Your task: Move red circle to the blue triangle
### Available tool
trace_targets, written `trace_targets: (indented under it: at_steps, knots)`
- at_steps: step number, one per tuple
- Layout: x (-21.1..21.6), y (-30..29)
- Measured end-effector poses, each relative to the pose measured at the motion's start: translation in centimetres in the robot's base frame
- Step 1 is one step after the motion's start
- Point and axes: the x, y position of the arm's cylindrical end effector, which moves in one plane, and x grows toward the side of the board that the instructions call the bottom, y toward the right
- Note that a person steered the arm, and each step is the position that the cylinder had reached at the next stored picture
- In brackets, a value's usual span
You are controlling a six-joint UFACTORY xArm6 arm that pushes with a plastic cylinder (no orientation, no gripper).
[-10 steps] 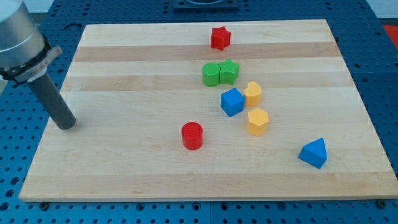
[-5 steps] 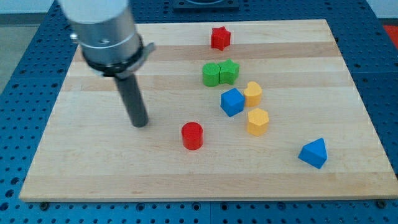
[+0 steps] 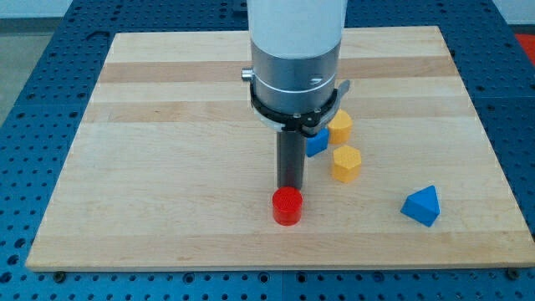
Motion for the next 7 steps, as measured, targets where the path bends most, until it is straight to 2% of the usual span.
trace_targets:
  at_steps: [1, 2, 3, 5, 7]
  knots:
    - [-1.0, -4.6]
    - [0.8, -7.4]
    - [2.8, -6.1]
    - [3.1, 3.4]
    - [4.5, -0.2]
